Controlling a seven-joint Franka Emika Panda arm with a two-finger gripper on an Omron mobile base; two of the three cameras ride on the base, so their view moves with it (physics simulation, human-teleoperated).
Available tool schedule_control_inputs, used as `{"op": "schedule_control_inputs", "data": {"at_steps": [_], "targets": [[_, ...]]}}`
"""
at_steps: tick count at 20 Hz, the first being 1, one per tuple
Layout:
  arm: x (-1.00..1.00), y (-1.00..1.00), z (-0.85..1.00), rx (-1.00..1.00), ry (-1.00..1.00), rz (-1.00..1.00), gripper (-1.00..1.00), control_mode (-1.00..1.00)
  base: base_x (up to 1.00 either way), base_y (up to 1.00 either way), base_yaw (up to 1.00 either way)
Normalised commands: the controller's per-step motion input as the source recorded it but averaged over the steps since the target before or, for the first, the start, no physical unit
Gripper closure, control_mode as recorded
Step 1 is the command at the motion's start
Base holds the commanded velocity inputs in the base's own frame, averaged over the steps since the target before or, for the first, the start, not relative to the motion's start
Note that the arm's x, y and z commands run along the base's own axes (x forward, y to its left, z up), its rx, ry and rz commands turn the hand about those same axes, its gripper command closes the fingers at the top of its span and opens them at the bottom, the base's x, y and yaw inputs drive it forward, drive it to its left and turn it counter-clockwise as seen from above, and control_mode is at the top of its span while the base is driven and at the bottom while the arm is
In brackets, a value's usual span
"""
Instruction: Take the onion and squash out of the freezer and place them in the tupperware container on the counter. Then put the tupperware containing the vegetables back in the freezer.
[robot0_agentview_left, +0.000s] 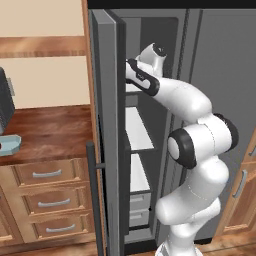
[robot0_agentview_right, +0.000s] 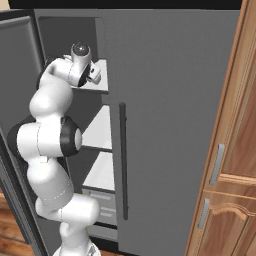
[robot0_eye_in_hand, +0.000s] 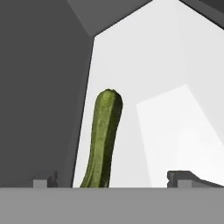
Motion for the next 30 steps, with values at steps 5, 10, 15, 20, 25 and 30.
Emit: {"op": "schedule_control_inputs", "data": {"at_steps": [5, 10, 15, 20, 25, 30], "targets": [[0.48, 0.10, -0.06, 0.00, 0.00, -0.01, -1.00, -1.00, 0.00, 0.00, 0.00], [0.40, 0.05, -0.05, -0.01, 0.00, -0.02, -1.00, -1.00, 0.00, 0.00, 0.00], [0.23, 0.00, -0.10, -0.05, 0.00, -0.02, -1.00, -1.00, 0.00, 0.00, 0.00], [0.17, 0.04, -0.20, -0.07, 0.00, -0.01, -1.00, -1.00, 0.00, 0.00, 0.00], [0.11, 0.09, -0.27, -0.02, 0.00, -0.01, -1.00, -1.00, 0.00, 0.00, 0.00], [0.04, 0.08, -0.40, -0.01, 0.00, 0.00, -1.00, -1.00, 0.00, 0.00, 0.00]]}}
